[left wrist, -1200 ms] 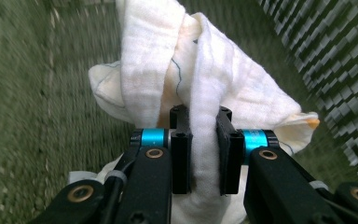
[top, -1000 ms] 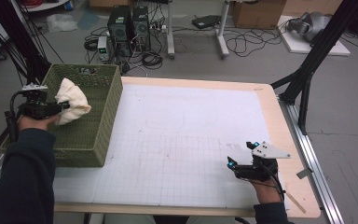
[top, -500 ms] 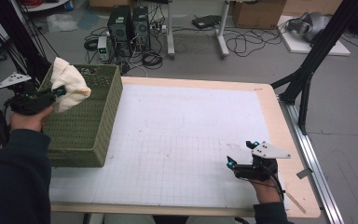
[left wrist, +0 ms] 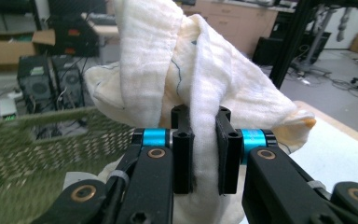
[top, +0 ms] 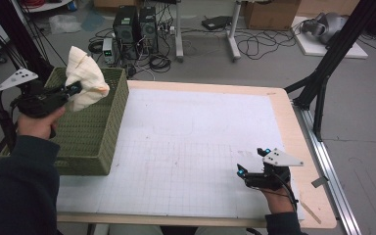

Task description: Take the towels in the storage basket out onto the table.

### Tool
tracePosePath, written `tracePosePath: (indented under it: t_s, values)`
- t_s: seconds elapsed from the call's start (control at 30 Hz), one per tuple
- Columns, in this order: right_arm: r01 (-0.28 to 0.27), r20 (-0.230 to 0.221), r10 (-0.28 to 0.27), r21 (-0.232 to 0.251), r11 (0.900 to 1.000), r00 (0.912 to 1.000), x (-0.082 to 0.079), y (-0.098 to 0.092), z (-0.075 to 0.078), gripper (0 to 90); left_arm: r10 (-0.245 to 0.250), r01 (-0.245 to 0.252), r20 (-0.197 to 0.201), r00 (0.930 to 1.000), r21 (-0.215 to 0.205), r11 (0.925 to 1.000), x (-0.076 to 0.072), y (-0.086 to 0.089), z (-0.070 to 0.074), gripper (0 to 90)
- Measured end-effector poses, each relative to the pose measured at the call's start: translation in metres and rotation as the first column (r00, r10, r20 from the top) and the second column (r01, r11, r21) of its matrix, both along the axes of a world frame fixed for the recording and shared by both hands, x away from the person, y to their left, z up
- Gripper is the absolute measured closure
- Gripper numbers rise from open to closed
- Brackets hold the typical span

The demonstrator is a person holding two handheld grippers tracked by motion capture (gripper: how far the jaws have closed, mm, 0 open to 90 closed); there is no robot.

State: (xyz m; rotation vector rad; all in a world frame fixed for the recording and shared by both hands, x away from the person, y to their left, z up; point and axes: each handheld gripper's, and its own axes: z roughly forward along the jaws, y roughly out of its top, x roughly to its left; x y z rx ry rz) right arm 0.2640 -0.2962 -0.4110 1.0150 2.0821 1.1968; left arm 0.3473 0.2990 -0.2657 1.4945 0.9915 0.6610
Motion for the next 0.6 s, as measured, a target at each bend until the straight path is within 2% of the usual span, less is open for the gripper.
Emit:
tracePosePath:
  t_s: [0.17, 0.3, 0.4, 0.5, 0.6]
  values:
    - [-0.002, 0.0, 0.002, -0.003, 1.0, 1.0, 0.0, 0.001, 0.0, 9.1, -0.064, 0.065, 0.03, 0.9975, -0.002, 0.9979, -0.004, -0.019, 0.009, 80.0]
    - [-0.004, -0.001, 0.004, -0.003, 1.0, 1.0, 0.0, 0.001, 0.0, 9.1, -0.136, 0.136, 0.031, 0.9902, 0.011, 0.9907, -0.007, -0.044, 0.007, 80.0]
    - [-0.002, -0.002, 0.002, 0.001, 1.0, 1.0, 0.0, 0.002, 0.0, 9.1, -0.198, 0.198, 0.028, 0.9798, 0.018, 0.9801, -0.008, -0.067, 0.002, 80.0]
    - [-0.002, -0.002, 0.002, 0.0, 1.0, 1.0, 0.0, 0.002, 0.0, 9.1, -0.259, 0.258, 0.021, 0.9656, 0.035, 0.9655, -0.012, -0.092, -0.008, 80.0]
    - [-0.005, 0.0, 0.005, -0.003, 1.0, 1.0, 0.001, 0.002, 0.0, 9.1, -0.312, 0.312, 0.004, 0.9501, 0.024, 0.9499, -0.015, -0.116, -0.022, 80.0]
